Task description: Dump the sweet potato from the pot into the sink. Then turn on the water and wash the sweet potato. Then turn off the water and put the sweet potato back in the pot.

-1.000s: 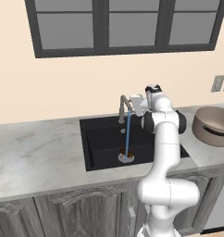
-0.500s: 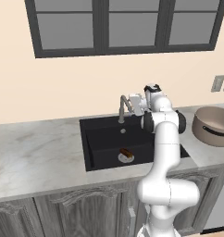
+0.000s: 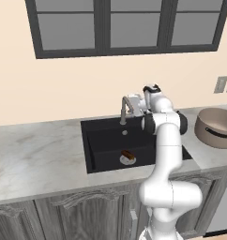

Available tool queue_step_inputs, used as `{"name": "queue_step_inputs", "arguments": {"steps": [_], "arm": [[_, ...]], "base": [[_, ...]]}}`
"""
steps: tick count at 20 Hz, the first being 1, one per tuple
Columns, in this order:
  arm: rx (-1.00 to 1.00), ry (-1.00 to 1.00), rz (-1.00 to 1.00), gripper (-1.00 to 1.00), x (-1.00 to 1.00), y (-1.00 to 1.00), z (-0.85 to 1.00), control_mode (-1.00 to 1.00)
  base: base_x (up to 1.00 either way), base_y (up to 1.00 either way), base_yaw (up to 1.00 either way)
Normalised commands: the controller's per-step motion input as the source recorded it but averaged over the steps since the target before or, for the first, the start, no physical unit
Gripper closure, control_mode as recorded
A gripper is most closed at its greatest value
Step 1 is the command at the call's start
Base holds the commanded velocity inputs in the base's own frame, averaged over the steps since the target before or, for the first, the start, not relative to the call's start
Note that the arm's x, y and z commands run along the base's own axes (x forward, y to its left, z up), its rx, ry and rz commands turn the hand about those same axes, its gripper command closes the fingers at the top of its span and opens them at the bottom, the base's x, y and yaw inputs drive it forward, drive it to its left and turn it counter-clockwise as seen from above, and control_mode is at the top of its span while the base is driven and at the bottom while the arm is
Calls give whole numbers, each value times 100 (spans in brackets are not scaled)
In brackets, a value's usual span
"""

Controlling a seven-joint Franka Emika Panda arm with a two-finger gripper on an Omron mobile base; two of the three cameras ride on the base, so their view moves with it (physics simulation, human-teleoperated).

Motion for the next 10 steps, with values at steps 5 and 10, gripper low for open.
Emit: {"name": "queue_step_inputs", "arguments": {"steps": [5,10], "arm": [[0,-3,-8,-100,-36,-16,27,-100],[0,-5,-18,-100,-64,-52,42,-100]], "base": [[0,0,0],[0,0,0]]}}
